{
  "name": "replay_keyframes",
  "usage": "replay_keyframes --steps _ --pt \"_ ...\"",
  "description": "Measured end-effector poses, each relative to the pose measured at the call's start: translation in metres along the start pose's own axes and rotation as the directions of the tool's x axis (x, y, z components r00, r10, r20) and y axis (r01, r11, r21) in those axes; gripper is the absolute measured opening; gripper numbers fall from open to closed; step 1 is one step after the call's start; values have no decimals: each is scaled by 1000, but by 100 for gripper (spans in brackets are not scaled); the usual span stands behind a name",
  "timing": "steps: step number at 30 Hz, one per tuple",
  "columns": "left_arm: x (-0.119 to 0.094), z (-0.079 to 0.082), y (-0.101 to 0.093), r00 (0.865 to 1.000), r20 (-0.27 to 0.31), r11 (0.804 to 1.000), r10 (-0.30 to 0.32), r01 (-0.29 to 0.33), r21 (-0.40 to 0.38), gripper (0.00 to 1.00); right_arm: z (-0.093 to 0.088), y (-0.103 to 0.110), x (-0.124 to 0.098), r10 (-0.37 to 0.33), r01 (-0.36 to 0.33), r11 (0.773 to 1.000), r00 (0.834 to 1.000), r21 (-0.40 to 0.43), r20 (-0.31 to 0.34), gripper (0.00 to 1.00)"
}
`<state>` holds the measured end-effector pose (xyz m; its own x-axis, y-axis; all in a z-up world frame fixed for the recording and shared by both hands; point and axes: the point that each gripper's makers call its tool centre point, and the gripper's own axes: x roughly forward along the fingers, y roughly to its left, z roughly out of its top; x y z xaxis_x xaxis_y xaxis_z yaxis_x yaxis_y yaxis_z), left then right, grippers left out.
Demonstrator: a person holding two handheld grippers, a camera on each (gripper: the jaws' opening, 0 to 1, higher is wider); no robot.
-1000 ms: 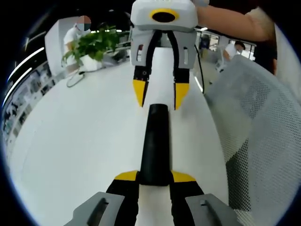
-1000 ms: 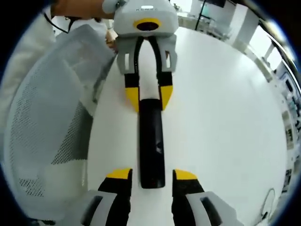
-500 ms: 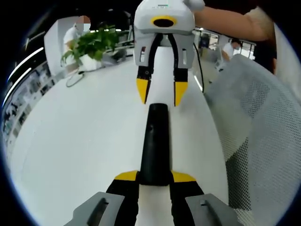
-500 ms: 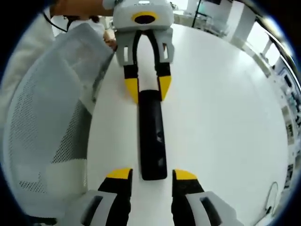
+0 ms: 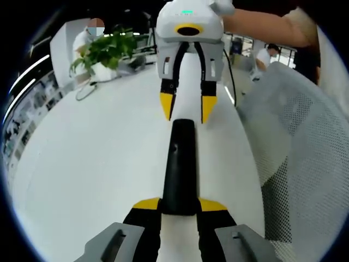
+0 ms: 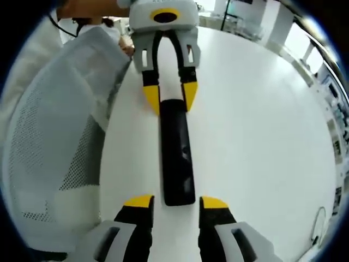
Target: Press the specified remote control buttons in sequence, fully releasing each button before pressing the next.
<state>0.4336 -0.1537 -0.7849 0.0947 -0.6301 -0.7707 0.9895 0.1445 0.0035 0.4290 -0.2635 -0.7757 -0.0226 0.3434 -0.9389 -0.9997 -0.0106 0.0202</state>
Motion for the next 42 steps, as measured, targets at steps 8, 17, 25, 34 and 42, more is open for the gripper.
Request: replay_keyframes --steps 8,17,25,34,42 --pt "-2 -1 0 1000 2 1000 0 0 -2 24 2 1 5 6 -6 1000 1000 0 5 26" --pt "-2 -2 1 1000 -4 1000 -6 6 5 24 0 1 12 8 -8 1000 1000 -17 -4 24" --pt "-2 -2 -1 1000 -4 1000 -5 6 4 24 -1 -1 12 -10 9 999 1000 -53 -15 21" --pt "-2 -2 -1 1000 0 1000 -6 6 1 24 0 0 12 -16 16 998 1000 -58 2 21" --pt "-1 -2 -1 1000 13 1000 -5 5 -6 24 0 0 12 -17 18 998 1000 -53 13 20"
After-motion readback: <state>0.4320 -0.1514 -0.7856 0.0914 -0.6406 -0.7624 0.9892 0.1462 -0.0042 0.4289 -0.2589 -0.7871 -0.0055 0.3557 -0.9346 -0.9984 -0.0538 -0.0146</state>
